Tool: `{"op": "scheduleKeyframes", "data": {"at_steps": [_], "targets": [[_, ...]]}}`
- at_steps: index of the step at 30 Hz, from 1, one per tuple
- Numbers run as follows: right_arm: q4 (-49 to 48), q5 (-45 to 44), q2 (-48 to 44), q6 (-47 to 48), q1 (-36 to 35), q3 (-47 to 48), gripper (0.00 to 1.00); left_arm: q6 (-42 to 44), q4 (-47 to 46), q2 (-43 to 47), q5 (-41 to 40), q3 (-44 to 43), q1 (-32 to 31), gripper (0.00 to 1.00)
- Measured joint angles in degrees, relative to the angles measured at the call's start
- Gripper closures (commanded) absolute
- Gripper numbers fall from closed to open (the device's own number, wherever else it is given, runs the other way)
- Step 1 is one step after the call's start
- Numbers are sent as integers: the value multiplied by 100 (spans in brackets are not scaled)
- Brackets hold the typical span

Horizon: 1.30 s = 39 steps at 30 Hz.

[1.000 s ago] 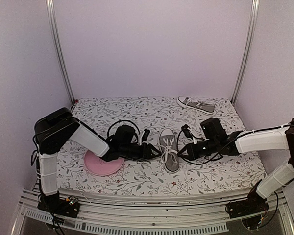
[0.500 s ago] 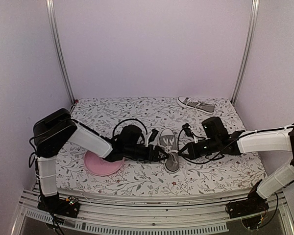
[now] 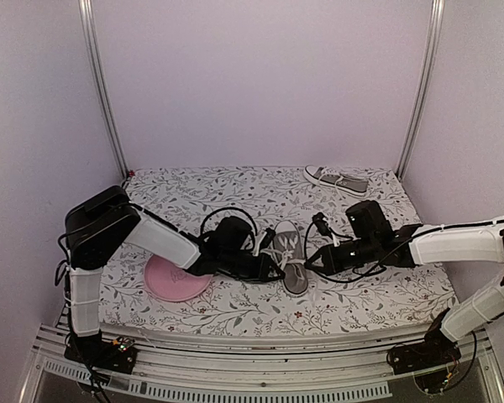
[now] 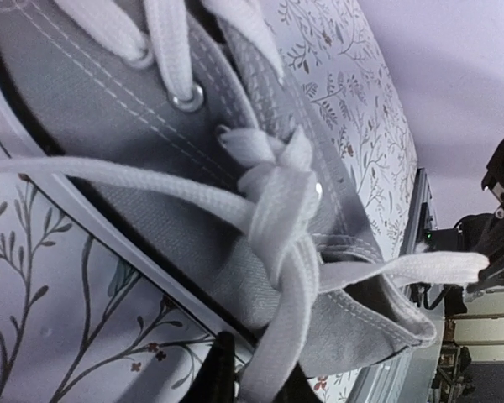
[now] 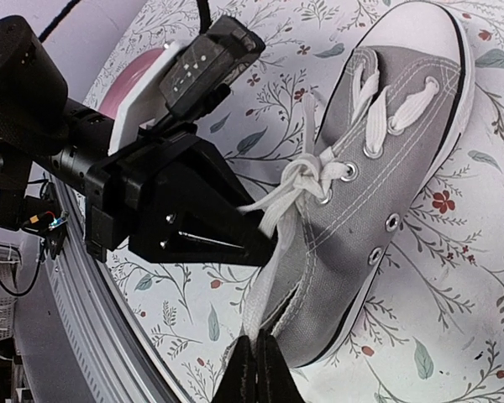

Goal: Tie the shoes

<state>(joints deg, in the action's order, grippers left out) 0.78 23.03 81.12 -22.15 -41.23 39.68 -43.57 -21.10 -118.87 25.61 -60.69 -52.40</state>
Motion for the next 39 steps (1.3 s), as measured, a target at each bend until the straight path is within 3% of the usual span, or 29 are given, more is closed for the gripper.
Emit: {"op": "scheduleKeyframes", "data": {"at_steps": [2, 9, 24, 39], "targets": [[144, 2, -31, -31, -24, 9, 98, -15, -9, 15, 33, 2, 0, 100], [748, 28, -9, -212, -146, 337, 98, 48, 55, 304, 33, -7, -4, 100], [881, 92, 1001, -555, -275, 1082, 98, 46, 402, 638, 103, -140, 35, 100], [953, -629, 1488, -754, -249, 1589, 98, 181, 918, 518, 398, -472, 44, 100]]}}
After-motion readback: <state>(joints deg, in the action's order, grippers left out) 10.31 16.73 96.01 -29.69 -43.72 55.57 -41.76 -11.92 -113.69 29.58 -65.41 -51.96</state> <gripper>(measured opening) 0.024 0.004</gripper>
